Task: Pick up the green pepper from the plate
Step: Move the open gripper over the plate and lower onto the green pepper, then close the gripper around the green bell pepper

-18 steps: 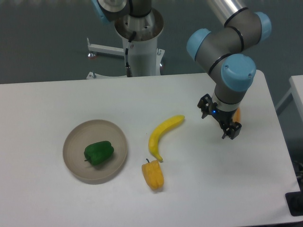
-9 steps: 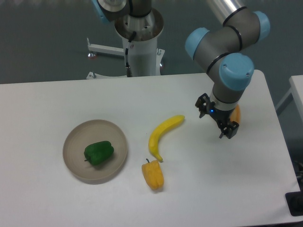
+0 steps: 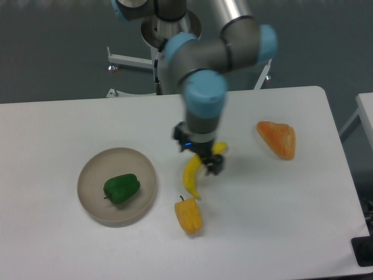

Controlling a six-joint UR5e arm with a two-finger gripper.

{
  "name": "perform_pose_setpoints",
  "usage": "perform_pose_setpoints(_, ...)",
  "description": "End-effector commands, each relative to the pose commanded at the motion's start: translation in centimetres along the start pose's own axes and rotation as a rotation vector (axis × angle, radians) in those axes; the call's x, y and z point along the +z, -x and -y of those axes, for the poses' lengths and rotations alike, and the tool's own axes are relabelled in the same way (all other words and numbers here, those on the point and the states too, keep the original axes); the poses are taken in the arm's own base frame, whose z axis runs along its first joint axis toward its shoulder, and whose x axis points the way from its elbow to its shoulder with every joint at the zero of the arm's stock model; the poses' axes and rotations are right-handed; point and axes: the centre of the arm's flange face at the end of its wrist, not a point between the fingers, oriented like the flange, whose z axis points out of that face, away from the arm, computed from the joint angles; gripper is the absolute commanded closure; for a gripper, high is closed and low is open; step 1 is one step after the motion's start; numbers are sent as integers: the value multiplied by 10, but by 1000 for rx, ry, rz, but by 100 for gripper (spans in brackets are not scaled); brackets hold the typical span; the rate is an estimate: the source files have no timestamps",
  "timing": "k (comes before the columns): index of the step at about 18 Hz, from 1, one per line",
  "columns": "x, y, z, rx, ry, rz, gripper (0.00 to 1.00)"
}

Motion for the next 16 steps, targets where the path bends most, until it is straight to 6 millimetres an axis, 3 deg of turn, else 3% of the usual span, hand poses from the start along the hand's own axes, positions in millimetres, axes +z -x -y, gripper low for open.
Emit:
perform_pose_setpoints(7,48,-16,45,48,-50,-37,0)
perform_pose_setpoints(16,78,-30,64,29,-58,-81,0)
